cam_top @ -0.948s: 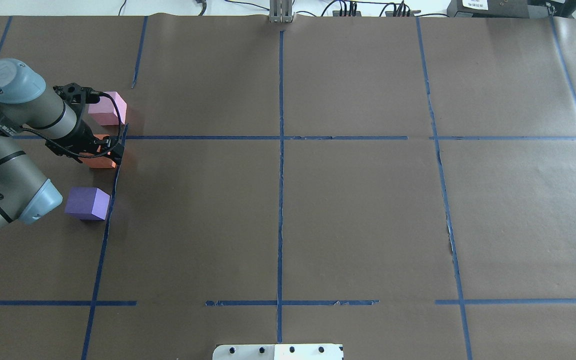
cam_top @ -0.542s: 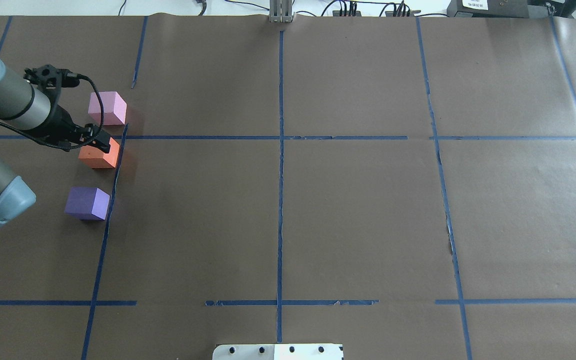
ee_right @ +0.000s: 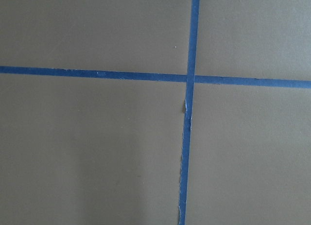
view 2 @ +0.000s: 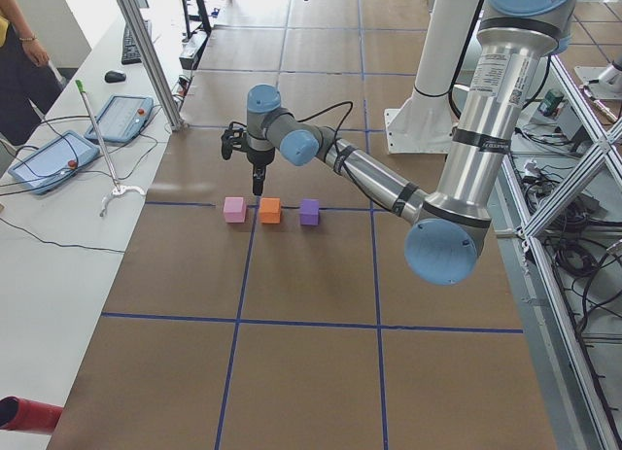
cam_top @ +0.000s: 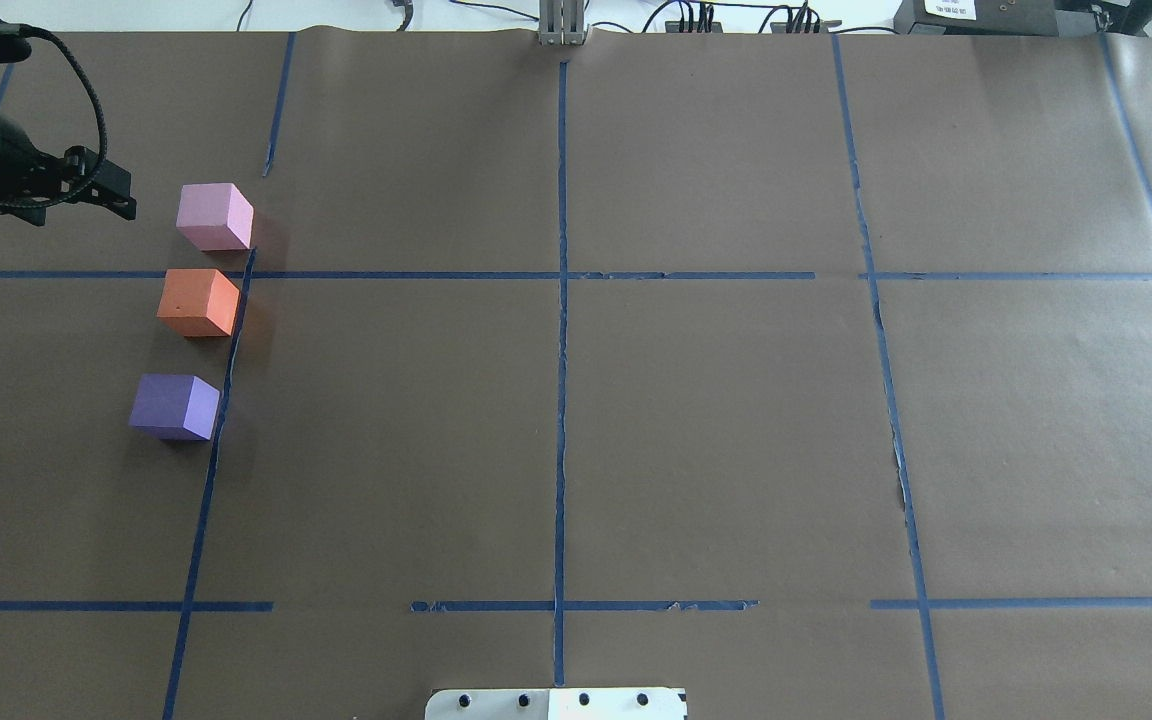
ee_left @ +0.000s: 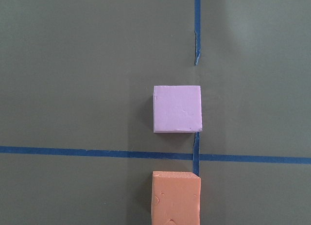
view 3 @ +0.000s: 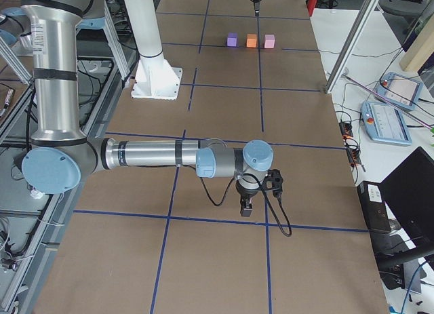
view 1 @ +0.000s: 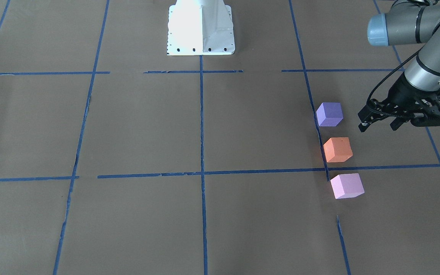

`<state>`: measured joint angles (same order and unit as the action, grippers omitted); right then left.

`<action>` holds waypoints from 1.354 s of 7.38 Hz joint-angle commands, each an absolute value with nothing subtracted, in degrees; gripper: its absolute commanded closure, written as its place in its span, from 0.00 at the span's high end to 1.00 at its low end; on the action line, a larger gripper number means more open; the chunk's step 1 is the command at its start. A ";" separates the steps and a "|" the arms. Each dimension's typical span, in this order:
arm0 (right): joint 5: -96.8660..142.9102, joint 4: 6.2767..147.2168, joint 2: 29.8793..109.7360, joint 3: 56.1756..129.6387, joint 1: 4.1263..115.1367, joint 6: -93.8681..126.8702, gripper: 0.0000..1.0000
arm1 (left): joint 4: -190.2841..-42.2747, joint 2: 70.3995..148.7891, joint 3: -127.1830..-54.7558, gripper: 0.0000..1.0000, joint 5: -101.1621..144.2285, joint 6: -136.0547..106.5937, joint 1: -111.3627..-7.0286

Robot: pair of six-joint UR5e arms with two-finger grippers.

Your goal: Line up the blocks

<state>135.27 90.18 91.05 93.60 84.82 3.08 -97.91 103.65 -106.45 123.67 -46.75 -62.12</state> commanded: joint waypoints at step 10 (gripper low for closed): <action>135.26 90.18 91.05 93.60 84.81 3.08 1.00 | -85.44 98.53 -86.39 0.99 133.94 6.24 -95.18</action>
<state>135.26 90.19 91.05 93.60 84.82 3.08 -88.63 98.46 -86.45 133.87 5.87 -94.14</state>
